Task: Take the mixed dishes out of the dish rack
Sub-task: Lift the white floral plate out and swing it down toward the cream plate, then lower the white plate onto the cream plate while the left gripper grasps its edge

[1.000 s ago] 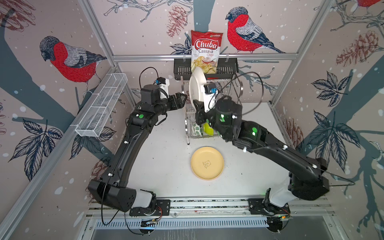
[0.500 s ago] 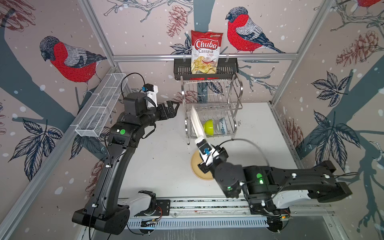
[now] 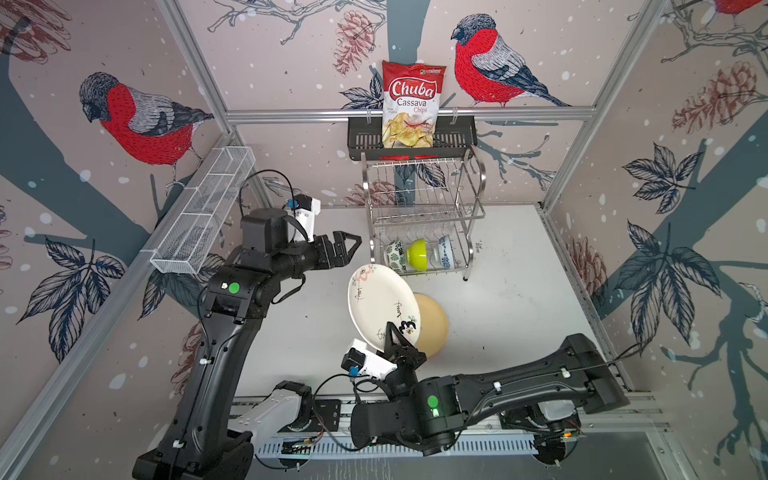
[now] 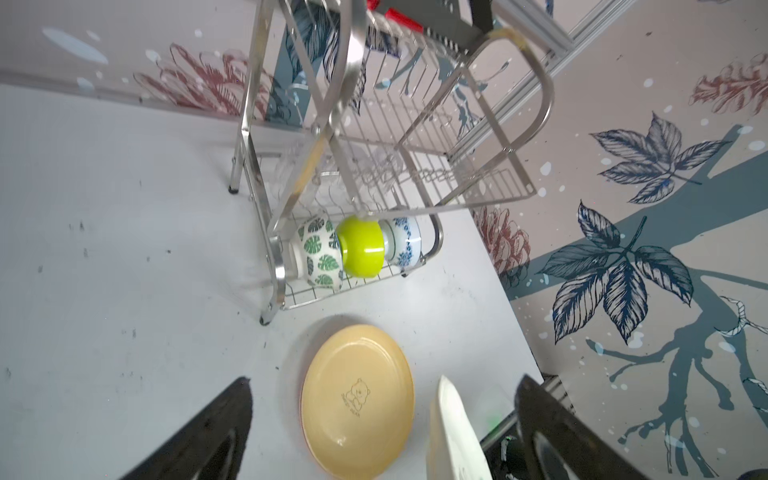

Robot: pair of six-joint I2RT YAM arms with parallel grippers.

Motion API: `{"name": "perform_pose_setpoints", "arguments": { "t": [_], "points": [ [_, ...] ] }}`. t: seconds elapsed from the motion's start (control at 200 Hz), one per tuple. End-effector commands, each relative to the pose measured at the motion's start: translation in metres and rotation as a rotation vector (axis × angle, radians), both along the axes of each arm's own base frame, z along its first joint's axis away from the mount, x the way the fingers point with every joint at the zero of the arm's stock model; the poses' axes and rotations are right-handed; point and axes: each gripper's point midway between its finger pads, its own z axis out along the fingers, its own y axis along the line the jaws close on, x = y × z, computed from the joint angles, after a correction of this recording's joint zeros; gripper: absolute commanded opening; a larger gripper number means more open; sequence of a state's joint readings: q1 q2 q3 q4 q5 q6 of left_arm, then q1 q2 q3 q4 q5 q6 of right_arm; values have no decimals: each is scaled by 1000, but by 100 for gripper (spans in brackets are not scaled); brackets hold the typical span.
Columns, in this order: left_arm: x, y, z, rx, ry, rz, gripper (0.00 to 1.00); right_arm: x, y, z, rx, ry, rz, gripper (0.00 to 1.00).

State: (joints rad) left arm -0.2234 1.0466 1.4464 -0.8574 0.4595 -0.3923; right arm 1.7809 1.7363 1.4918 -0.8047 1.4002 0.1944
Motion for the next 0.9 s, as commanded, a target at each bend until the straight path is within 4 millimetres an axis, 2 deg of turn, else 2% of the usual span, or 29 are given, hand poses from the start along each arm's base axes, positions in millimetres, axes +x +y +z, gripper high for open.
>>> {"name": "perform_pose_setpoints", "arguments": {
  "t": [0.0, 0.075, 0.22, 0.45, 0.525, 0.59, 0.67, 0.896],
  "points": [
    [-11, -6, -25, -13, 64, -50, 97, 13, -20, 4, -4, -79, -82, 0],
    [-16, -9, -41, -27, 100, -69, 97, 18, -22, -2, -17, -103, -105, 0],
    [-24, -21, -59, -48, 137, -117, 95, 19, -17, -27, -80, -79, -114, 0],
    [-33, -35, -89, -60, 201, -152, 86, 23, -15, -33, -90, -81, -126, 0],
    [-35, -38, -98, -75, 218, -156, 75, 26, -17, -33, -84, -79, -134, 0],
    [-37, -42, -103, -107, 228, -168, 58, 28, -18, -33, -83, -75, -142, 0],
    [-38, -47, -100, -137, 221, -183, 45, 29, -17, -33, -81, -76, -145, 0],
    [-39, -58, -97, -156, 223, -211, 22, 34, -13, -41, -110, -82, -158, 0]
  ]
}}
